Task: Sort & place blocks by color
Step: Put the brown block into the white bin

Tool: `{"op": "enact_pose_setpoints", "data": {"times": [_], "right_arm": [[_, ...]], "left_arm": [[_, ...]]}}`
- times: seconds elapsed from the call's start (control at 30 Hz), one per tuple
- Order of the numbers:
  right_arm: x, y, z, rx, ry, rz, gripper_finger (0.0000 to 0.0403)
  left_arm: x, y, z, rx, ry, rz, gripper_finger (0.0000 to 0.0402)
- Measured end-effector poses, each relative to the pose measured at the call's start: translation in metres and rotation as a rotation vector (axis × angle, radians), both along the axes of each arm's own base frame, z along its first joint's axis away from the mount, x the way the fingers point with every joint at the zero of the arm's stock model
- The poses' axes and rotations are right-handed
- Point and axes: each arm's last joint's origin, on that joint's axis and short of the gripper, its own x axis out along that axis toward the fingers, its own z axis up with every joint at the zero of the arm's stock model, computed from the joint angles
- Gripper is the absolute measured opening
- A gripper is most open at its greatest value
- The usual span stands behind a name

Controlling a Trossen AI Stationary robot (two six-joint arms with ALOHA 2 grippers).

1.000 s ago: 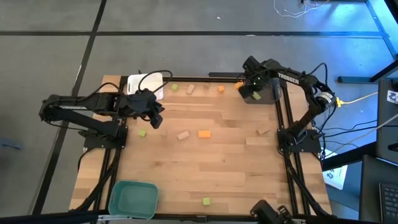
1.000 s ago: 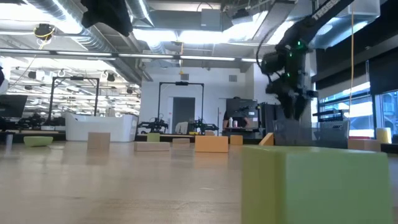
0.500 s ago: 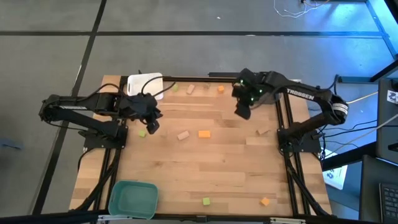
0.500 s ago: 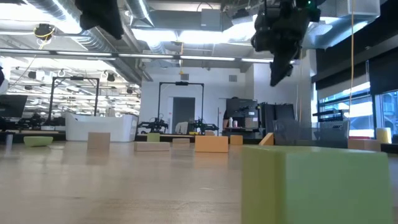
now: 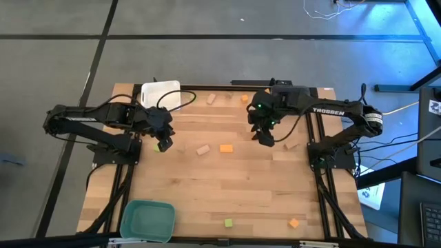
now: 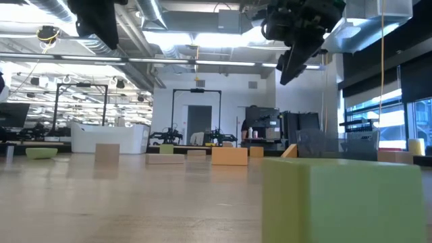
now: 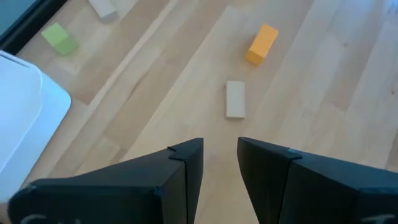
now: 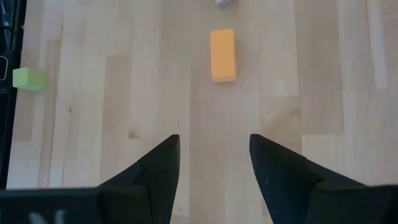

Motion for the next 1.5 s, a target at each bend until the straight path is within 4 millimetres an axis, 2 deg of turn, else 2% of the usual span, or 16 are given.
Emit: {"op": "enact_pose_setpoints", "data": {"times": [0.27,0.63,0.8,1.03,1.13,1.2,1.3,1.5], "right_arm": [[0.0,0.002,0.0,0.001,0.001,0.005,0.0195],[0.0,0.002,0.0,0.001,0.001,0.004,0.0195],[0.0,0.002,0.0,0.001,0.001,0.004,0.0195],[0.001,0.002,0.0,-0.001,-0.004,0.004,0.0195],[0.001,0.002,0.0,-0.001,-0.005,0.004,0.0195],[0.001,0.002,0.0,-0.001,-0.005,0.004,0.0195],[0.001,0.002,0.0,-0.002,-0.006,0.004,0.0195],[0.001,0.002,0.0,-0.003,-0.01,0.003,0.0195]], "left_arm": [[0.0,0.0,0.0,-0.032,-0.013,0.04,0.0096],[0.001,-0.002,-0.002,-0.165,-0.02,0.088,0.0102],[0.007,-0.001,-0.007,-0.221,-0.001,0.171,0.0151],[0.015,0.001,-0.012,-0.224,0.021,0.188,0.0266],[0.019,0.002,-0.016,-0.176,0.073,0.146,0.0304],[0.018,0.002,-0.021,-0.141,0.125,0.123,0.0318],[0.027,0.0,-0.025,-0.116,0.14,0.115,0.0325],[0.045,-0.004,-0.048,0.082,0.328,-0.066,0.0319]]}}
